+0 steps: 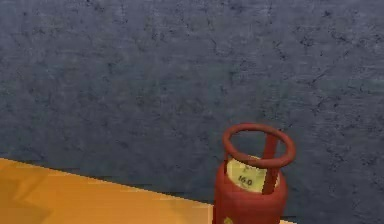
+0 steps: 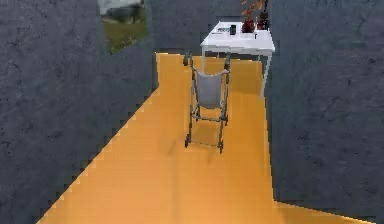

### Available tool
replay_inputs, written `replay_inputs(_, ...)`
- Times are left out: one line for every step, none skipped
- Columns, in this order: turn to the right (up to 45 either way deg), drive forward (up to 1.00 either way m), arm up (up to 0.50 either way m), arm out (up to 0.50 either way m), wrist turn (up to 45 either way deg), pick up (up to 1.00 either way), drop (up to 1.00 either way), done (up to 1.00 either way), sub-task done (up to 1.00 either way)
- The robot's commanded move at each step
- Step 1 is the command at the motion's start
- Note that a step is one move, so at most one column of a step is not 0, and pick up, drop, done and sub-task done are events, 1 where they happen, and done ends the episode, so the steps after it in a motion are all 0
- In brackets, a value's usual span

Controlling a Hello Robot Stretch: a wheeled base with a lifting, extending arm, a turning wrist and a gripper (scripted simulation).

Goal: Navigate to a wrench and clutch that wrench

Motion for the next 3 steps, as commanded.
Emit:
replay_inputs(-45.0,0.00,0.00,0.00,0.0,0.00,0.00,0.00,0.00)
replay_inputs(-45.0,0.00,0.00,0.00,0.0,0.00,0.00,0.00,0.00)
replay_inputs(-15.0,0.00,0.00,0.00,0.0,0.00,0.00,0.00,0.00)
